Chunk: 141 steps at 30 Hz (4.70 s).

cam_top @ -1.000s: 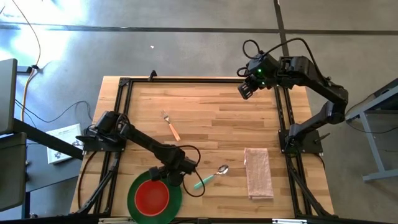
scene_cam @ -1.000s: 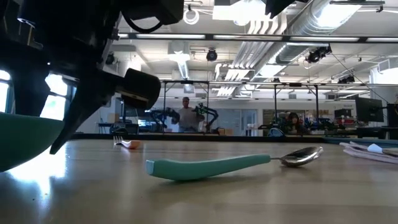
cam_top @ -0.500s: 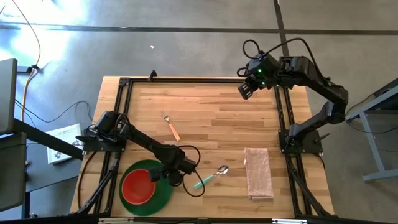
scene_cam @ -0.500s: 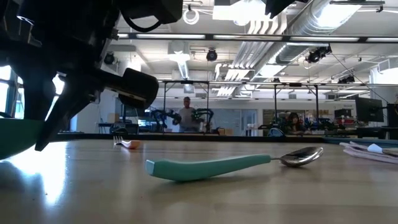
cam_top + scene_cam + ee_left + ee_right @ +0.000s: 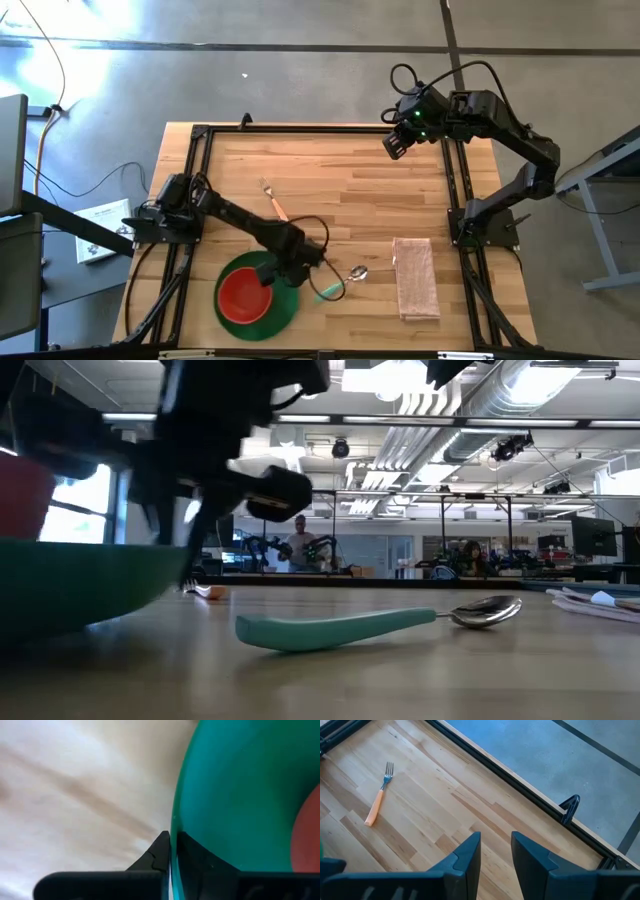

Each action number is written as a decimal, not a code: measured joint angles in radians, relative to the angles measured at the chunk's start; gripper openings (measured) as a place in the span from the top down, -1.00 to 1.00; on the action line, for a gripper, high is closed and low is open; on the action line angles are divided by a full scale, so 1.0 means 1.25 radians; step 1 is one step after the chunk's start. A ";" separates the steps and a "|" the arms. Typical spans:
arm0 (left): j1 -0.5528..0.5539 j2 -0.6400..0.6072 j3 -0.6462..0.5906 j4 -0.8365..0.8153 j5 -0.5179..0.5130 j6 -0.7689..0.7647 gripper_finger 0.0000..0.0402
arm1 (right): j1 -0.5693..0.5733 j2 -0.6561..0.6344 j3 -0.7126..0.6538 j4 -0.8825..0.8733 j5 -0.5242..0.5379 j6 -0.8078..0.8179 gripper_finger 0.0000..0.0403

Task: Set table place
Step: Move the green plate to the center of the table, then adjust the light orange fork

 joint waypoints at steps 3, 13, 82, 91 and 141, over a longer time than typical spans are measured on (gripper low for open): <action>0.035 0.000 0.019 0.008 -0.017 -0.018 0.95 | 0.000 0.000 0.000 0.000 0.000 0.000 0.51; 0.131 0.000 0.023 0.044 -0.028 -0.014 0.93 | 0.000 0.000 0.000 0.000 0.000 -0.011 0.51; 0.421 0.044 0.024 0.326 -0.150 -0.289 0.81 | 0.000 0.000 0.000 0.000 -0.030 -0.015 0.51; 0.421 0.045 0.023 0.335 -0.157 -0.284 0.32 | 0.000 0.000 0.000 0.000 -0.030 -0.015 0.51; 0.206 -0.126 -0.106 -0.113 -0.319 -1.270 0.15 | 0.000 0.000 0.000 -0.010 -0.049 -0.192 0.51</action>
